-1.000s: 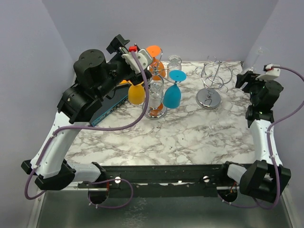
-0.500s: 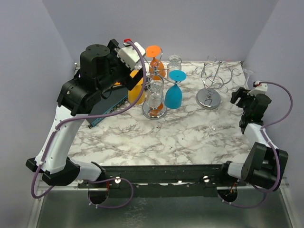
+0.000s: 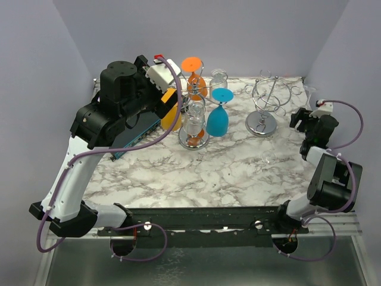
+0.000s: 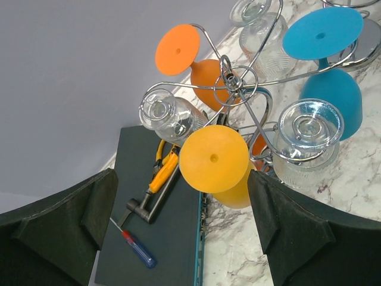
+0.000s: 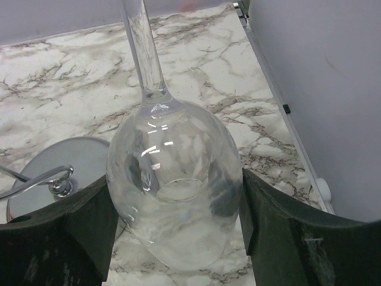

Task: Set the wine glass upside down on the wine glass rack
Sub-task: Turn the wine glass upside down at the wine rack.

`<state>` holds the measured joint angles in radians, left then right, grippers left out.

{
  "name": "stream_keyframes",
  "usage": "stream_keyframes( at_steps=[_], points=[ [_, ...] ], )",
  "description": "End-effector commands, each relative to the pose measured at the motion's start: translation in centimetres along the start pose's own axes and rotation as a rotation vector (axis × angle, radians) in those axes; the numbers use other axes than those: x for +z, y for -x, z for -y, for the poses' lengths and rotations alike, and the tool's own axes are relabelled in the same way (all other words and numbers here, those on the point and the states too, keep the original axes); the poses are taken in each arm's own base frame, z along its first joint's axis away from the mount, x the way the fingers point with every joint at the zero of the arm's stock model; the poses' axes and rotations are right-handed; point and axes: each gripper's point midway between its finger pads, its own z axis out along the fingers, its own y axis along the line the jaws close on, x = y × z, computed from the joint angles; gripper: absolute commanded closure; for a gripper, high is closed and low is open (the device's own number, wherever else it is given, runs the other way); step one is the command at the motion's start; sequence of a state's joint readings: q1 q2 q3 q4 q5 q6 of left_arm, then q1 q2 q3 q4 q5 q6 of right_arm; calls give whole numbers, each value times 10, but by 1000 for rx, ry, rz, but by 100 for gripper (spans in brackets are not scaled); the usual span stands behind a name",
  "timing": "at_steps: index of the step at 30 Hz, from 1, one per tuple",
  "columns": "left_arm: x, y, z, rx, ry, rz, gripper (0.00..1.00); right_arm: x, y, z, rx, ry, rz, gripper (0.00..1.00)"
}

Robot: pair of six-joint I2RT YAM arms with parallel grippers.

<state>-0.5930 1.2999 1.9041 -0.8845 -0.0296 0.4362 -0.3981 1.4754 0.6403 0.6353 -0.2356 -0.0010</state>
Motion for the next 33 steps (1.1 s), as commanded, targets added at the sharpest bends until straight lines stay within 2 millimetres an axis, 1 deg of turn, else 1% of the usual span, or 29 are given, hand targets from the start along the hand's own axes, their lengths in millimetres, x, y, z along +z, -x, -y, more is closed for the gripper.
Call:
stream_keyframes(
  at_steps=[1,7,11,18,20,24,33],
  points=[
    [-9,5,1,-16,-9,26,1,17,47,-1,-63,48,158,72],
    [-5,2,4,-15,-20,15,1,33,44,-8,-79,112,156,72],
    [-3,5,2,-22,-18,20,1,40,39,-11,-76,141,154,72],
    [-1,3,3,-24,-20,14,1,46,37,-15,-92,173,173,72],
    [0,4,8,-27,-44,20,1,48,39,-16,-92,181,182,72],
    [0,3,8,-22,-44,19,1,51,37,-18,-89,199,181,72],
    [2,2,10,-22,-53,16,1,53,37,-25,-91,243,197,72]
  ],
)
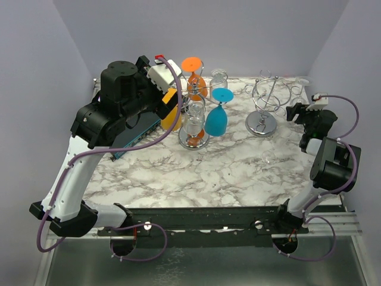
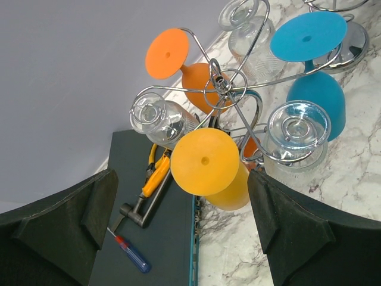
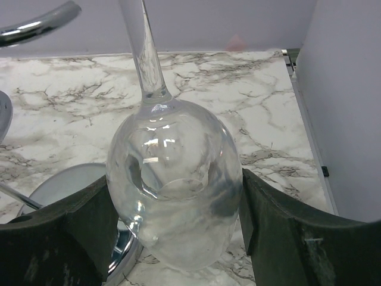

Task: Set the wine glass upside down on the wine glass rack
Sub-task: Turn the wine glass upside down at the wine rack.

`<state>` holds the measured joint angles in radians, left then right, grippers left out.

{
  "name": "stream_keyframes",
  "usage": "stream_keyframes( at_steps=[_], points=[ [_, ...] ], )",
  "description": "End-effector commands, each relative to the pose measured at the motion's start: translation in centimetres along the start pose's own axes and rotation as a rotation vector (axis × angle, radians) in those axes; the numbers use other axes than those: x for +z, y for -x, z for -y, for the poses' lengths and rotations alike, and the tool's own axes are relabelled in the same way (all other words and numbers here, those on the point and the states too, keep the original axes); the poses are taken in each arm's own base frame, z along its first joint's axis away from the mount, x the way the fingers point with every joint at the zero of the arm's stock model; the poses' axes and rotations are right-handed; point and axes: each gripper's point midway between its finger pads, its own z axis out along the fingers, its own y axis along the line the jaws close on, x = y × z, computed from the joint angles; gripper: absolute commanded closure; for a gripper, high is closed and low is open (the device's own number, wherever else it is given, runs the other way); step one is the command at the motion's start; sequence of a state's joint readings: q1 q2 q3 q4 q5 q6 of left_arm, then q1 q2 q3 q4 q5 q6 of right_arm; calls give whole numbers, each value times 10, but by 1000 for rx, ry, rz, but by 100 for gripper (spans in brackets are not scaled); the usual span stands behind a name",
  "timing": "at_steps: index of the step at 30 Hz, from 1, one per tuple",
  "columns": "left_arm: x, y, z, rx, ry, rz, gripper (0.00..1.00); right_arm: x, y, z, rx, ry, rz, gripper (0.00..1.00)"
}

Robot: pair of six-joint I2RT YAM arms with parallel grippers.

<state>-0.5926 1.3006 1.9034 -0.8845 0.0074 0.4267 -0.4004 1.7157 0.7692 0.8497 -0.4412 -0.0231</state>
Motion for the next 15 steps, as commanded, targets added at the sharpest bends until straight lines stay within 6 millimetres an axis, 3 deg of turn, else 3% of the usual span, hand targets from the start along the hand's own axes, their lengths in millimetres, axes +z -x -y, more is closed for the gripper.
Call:
stream_keyframes(
  at_steps=[1,15],
  points=[
    [1,0,4,-12,-21,4,1,9,27,-2,-45,48,97,72],
    [1,1,5,-14,-31,7,1,12,23,-26,-59,148,109,73]
  ],
)
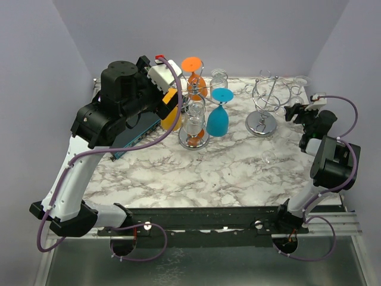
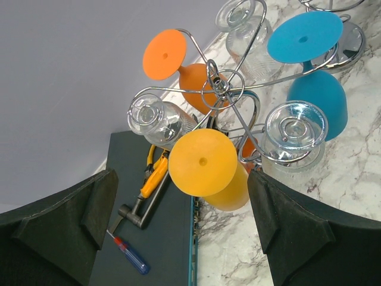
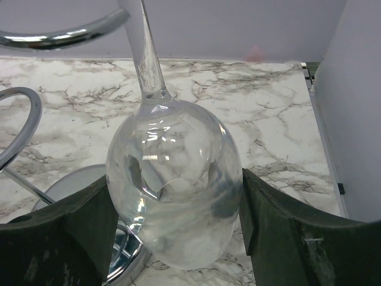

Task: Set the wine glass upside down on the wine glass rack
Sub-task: Turn the wine glass upside down at the wine rack.

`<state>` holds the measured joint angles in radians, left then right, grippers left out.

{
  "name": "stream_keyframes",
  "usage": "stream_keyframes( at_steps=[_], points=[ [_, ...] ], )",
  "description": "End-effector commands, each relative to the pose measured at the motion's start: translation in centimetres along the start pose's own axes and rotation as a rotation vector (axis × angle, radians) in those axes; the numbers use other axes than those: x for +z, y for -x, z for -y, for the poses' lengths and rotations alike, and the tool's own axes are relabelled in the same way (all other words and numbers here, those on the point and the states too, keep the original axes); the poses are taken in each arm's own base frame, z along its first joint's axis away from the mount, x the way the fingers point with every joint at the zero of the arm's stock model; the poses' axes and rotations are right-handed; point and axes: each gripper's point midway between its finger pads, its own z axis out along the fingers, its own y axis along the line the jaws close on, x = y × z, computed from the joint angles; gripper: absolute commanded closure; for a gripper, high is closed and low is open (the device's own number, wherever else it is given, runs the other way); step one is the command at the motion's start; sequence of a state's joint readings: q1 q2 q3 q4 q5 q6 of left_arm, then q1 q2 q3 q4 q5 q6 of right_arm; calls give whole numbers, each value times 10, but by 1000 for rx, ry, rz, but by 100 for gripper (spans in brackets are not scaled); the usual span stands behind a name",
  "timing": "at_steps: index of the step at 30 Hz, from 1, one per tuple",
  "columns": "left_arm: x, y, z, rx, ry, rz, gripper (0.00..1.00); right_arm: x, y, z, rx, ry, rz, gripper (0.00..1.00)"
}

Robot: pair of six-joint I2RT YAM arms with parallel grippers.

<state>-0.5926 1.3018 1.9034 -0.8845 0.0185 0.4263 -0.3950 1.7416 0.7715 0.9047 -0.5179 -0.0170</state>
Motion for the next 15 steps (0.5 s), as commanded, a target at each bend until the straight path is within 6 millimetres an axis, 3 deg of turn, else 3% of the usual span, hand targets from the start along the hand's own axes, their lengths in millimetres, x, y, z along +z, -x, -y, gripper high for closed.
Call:
stream_keyframes(
  at_steps=[1,15],
  points=[
    [0,0,4,-12,-21,4,1,10,20,-12,-53,71,76,73],
    [3,-2,7,-4,-37,0,1,7,-1,-25,-43,118,34,70]
  ],
)
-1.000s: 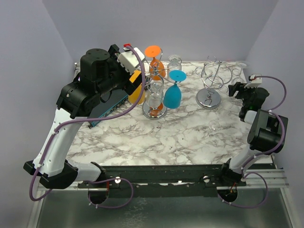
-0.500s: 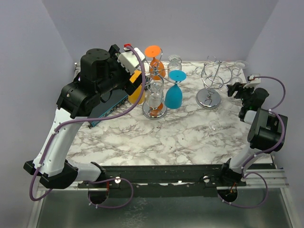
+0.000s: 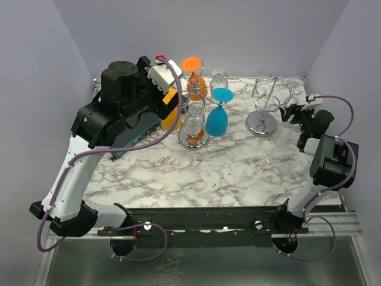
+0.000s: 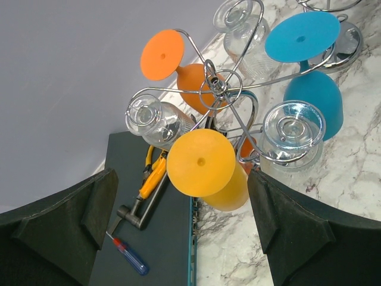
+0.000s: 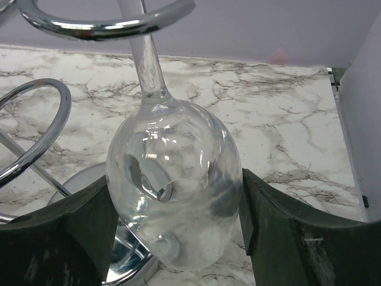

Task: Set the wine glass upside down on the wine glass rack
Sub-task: Turn the wine glass upside down at the wine rack.

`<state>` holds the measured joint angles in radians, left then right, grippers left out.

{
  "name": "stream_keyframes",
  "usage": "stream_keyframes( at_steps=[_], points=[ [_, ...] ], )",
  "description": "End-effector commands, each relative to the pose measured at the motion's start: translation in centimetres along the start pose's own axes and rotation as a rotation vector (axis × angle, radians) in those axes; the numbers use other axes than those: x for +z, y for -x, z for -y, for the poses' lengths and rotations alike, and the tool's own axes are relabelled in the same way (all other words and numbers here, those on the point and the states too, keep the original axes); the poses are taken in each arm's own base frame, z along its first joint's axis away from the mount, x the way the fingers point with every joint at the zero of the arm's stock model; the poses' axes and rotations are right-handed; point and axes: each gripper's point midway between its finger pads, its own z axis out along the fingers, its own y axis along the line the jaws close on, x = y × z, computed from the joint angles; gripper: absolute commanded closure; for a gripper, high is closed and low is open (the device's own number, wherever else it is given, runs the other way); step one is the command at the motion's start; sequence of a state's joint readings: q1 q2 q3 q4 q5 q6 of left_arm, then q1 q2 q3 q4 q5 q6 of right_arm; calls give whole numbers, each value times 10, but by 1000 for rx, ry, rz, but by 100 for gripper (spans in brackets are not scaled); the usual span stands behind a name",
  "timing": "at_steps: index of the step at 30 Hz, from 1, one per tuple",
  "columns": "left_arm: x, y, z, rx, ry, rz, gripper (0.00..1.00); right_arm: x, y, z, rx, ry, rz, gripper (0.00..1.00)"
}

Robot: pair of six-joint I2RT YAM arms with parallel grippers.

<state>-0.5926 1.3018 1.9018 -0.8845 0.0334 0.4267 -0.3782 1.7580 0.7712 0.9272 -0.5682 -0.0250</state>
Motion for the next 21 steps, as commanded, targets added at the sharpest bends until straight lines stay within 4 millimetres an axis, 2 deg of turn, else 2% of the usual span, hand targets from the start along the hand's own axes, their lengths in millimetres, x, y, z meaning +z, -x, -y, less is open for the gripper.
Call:
stream_keyframes(
  at_steps=[1,5,13,21],
  points=[
    [3,-2,4,-6,-24,-4,1,3,-1,-10,-27,54,20,68],
    [4,0,4,-5,-25,0,1,2,-9,-11,-13,48,-2,57],
    [6,2,4,-5,-32,5,1,1,-15,-5,-2,16,-49,49],
    [6,6,5,-11,-37,15,1,0,-17,-6,-1,17,-70,36]
  ],
)
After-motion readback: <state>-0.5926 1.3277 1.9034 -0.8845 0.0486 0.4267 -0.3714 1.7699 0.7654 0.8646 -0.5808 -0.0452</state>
